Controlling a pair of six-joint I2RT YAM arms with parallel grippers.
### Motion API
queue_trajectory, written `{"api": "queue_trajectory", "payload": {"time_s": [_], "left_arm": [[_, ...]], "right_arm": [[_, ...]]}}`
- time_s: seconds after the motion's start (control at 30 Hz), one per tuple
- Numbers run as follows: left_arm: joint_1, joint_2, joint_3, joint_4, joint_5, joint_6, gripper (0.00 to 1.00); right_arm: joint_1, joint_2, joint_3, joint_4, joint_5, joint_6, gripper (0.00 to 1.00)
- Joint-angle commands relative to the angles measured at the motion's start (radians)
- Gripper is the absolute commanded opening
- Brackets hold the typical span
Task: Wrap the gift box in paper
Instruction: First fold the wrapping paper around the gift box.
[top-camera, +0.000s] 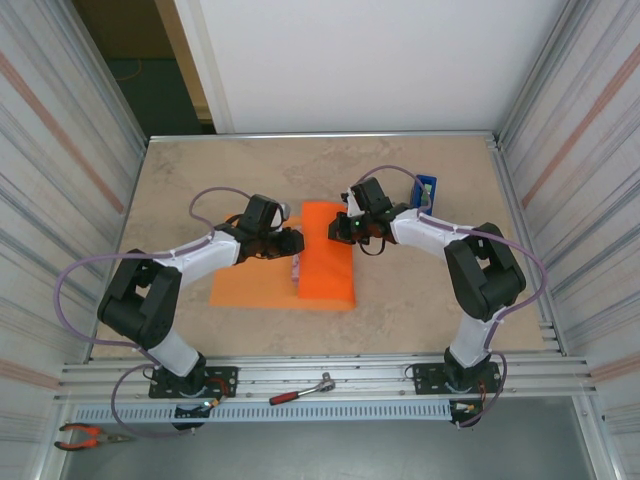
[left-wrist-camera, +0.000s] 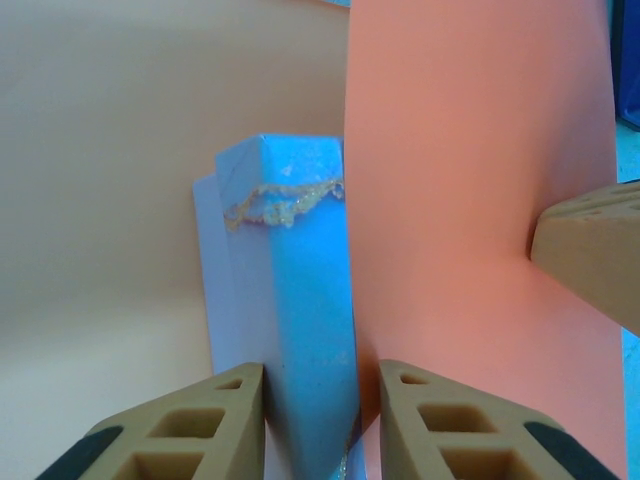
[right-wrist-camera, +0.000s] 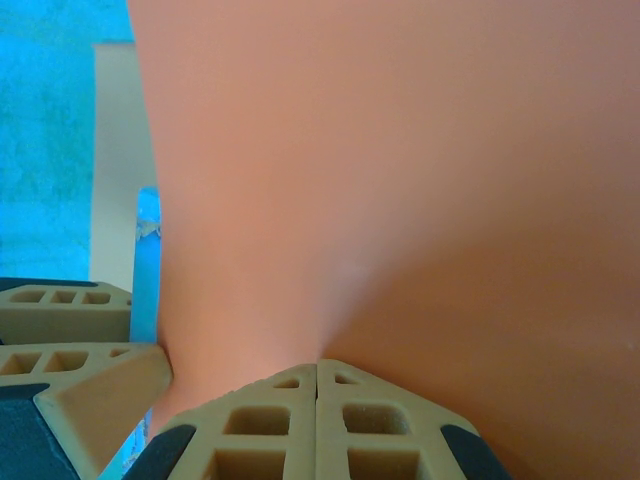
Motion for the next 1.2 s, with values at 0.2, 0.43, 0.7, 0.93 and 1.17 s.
{"api": "queue_trajectory", "payload": {"time_s": [0.2, 0.43, 0.7, 0.93, 1.17], "left_arm": [[0.043, -0.010, 0.109, -0.156, 0.008, 0.053, 0.42], [0.028, 0.034, 0.137, -0.148, 0.027, 0.045, 0.53], [-0.015, 0.058, 0.094, -0.140, -0.006, 0.034, 0.57], [-0.027, 0.063, 0.051, -0.147, -0.051, 0.022, 0.47], [-0.038, 0.065, 0.027, -0.149, -0.089, 0.003, 0.42]], "right_arm": [[-0.001, 0.020, -0.057, -0.034, 0.027, -0.029, 0.00], [-0.001, 0.020, -0.068, -0.024, 0.026, -0.024, 0.00], [-0.002, 0.017, -0.073, -0.015, 0.023, -0.021, 0.00], [-0.006, 0.020, -0.053, -0.022, 0.009, -0.016, 0.00], [-0.026, 0.012, 0.021, -0.056, -0.027, -0.015, 0.00]]}}
